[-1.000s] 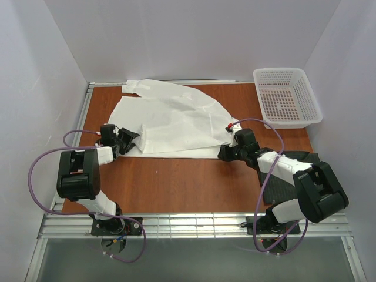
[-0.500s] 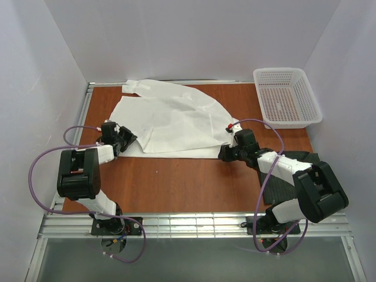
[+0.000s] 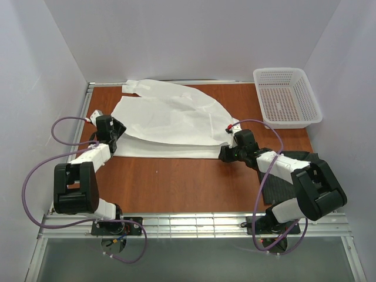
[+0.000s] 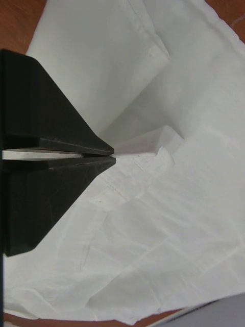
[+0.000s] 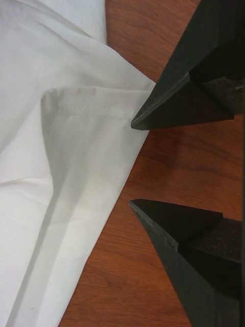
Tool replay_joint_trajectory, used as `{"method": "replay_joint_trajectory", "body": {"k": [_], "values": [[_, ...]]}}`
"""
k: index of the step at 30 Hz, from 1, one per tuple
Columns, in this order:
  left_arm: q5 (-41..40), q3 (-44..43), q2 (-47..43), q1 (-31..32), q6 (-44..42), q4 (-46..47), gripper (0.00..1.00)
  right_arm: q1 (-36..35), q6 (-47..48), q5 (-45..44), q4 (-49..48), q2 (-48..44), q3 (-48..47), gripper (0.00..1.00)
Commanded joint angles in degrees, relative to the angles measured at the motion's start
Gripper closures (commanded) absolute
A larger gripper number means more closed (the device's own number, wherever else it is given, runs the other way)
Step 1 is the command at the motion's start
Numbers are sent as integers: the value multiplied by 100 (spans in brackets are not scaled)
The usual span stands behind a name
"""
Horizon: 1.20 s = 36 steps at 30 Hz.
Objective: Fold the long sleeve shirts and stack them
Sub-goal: Fold the shirt
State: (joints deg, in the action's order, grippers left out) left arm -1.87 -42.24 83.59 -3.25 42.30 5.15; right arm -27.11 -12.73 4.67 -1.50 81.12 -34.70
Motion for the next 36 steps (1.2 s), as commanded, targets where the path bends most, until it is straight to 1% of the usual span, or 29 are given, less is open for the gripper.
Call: {"method": "replay_joint_trajectory", "body": {"k": [1, 5, 7, 12, 17, 20, 22, 25, 27, 28, 31, 32, 33, 34, 36], "values": [[-665, 365, -133, 8, 137, -304, 97, -13, 8, -36, -140, 44, 51, 48], [-876, 690, -247, 8, 489, -278, 96, -13, 8, -54, -114, -26, 60, 48], [-833, 769, -273, 17, 463, -146, 96, -22, 8, -71, -105, -35, 68, 48], [-534, 542, -299, 17, 113, 135, 97, -13, -10, -80, -114, 18, 104, 48], [-700, 295, -326, 17, 23, -4, 97, -22, -45, -89, -114, 44, 130, 48], [-920, 391, -361, 8, 453, -416, 96, -13, -63, -98, -114, -52, 147, 48], [-1043, 742, -484, 8, 760, -427, 95, -22, -80, -54, -105, -131, 148, 49], [-1219, 1094, -677, 8, 955, -427, 92, -13, -72, -1, -61, -245, 95, 49], [-1368, 1200, -913, 8, 1078, -436, 88, -22, -54, 25, 9, -290, 16, 48], [-1421, 1218, -993, 8, 1069, -444, 83, -22, -45, 34, 35, -342, 7, 49], [-1649, 1078, -1231, 8, 964, -480, 77, -31, -36, 61, 123, -465, -107, 48], [-1685, 1008, -1283, 8, 903, -715, 67, -31, -36, 87, 141, -501, -203, 48], [-1703, 920, -1336, 8, 850, -804, 59, -40, -54, 104, 141, -544, -256, 48], [-1616, 736, -1406, 8, 763, -883, 57, -40, -63, 139, 141, -597, -326, 48], [-1414, 560, -1416, 17, 447, -893, 47, -40, -98, 279, 141, -624, -589, 48]]}}
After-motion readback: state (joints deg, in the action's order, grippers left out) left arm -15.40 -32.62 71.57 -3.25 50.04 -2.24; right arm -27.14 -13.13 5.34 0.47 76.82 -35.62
